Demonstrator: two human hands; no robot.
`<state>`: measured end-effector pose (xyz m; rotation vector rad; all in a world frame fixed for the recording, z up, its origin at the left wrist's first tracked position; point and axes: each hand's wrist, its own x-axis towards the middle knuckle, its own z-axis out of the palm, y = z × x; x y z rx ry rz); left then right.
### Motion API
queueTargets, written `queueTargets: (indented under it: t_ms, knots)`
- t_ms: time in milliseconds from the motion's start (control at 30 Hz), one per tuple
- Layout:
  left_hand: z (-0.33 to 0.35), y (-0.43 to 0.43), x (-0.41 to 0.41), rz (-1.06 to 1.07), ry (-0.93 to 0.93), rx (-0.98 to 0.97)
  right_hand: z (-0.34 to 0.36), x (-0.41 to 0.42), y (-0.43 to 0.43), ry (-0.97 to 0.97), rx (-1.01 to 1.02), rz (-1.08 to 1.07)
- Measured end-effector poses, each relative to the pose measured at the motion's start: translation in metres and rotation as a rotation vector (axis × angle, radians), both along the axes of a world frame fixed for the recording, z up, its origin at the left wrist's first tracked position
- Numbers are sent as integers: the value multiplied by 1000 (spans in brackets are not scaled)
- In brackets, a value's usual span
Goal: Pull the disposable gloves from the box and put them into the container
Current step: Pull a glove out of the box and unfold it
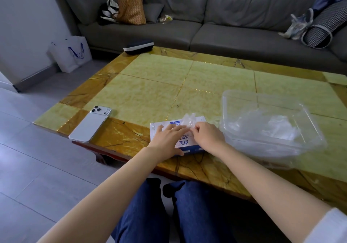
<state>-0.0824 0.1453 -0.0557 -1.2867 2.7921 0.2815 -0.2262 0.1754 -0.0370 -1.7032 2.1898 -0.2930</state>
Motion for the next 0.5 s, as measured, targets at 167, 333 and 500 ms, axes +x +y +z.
queueTargets:
  t_ms: [167,333,500]
  knots:
    - [-3,-1,4,32,20,53,18,-5,6,-161,-98,21]
    - [-2,0,2,31,-17,53,35,-14,12,-356,-112,-35]
    - [-5,2,1,29,-59,44,71,-30,13,-466,-147,-38]
